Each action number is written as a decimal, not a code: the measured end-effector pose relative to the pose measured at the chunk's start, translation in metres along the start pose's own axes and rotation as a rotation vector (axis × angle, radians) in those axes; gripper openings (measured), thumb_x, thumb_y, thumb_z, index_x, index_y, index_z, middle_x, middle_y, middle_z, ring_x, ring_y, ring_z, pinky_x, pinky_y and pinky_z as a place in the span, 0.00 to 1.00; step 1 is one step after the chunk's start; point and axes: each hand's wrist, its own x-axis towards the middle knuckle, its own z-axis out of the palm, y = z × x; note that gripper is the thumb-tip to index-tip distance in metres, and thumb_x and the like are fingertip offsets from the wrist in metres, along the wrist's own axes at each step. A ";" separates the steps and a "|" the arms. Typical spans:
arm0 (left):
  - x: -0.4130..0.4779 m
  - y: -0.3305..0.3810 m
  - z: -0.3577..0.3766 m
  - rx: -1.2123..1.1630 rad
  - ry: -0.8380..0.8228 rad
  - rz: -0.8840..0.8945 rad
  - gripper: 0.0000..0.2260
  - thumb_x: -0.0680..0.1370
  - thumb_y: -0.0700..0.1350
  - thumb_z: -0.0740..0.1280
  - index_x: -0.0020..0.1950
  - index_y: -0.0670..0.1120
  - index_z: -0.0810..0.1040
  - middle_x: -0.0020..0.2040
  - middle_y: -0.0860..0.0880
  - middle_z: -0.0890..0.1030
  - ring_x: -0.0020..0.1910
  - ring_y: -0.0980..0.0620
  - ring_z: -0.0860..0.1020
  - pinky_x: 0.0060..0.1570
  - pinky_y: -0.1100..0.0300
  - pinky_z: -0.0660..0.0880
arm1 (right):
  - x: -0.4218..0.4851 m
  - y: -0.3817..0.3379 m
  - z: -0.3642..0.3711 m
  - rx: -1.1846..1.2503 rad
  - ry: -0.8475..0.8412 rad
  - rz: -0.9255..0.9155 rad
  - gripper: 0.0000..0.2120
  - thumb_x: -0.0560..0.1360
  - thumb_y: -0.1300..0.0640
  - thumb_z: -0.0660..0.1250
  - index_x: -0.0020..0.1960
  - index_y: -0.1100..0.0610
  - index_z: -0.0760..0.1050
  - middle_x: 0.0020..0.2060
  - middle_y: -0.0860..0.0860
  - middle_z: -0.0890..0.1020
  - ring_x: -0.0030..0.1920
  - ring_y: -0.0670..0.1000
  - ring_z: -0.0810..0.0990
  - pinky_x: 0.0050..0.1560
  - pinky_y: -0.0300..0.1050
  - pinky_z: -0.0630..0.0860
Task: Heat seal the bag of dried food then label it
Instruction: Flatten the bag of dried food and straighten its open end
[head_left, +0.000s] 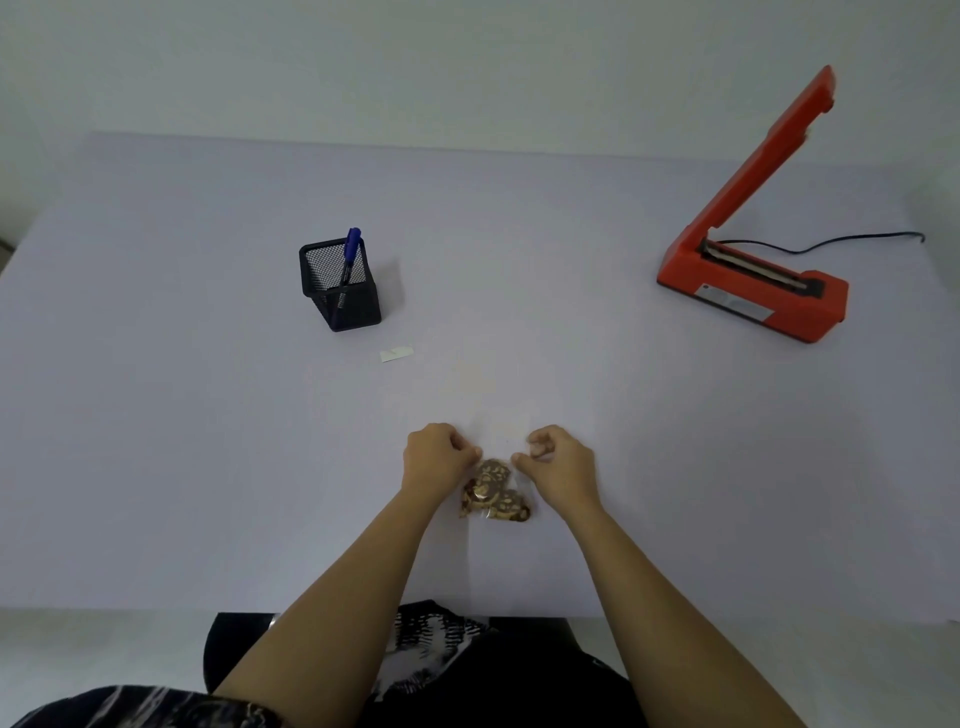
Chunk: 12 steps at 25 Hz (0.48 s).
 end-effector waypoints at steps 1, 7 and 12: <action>-0.001 0.001 0.000 -0.006 0.010 -0.007 0.08 0.71 0.45 0.72 0.39 0.43 0.77 0.37 0.49 0.78 0.40 0.49 0.77 0.40 0.58 0.73 | 0.001 -0.001 0.000 0.007 0.001 0.014 0.12 0.67 0.60 0.74 0.47 0.56 0.74 0.34 0.48 0.76 0.36 0.46 0.75 0.38 0.36 0.71; 0.001 -0.008 0.001 -0.046 0.069 0.062 0.14 0.69 0.44 0.74 0.38 0.46 0.68 0.37 0.49 0.73 0.36 0.50 0.72 0.32 0.60 0.67 | 0.005 0.002 -0.001 -0.066 -0.047 -0.074 0.07 0.68 0.62 0.72 0.42 0.55 0.74 0.35 0.49 0.75 0.36 0.47 0.74 0.35 0.32 0.69; -0.003 -0.016 0.005 0.016 0.078 0.165 0.02 0.72 0.45 0.70 0.42 0.48 0.79 0.44 0.51 0.78 0.43 0.52 0.76 0.43 0.59 0.72 | 0.007 0.009 0.001 -0.062 -0.061 -0.148 0.06 0.70 0.63 0.70 0.46 0.59 0.83 0.37 0.51 0.82 0.38 0.47 0.78 0.37 0.23 0.71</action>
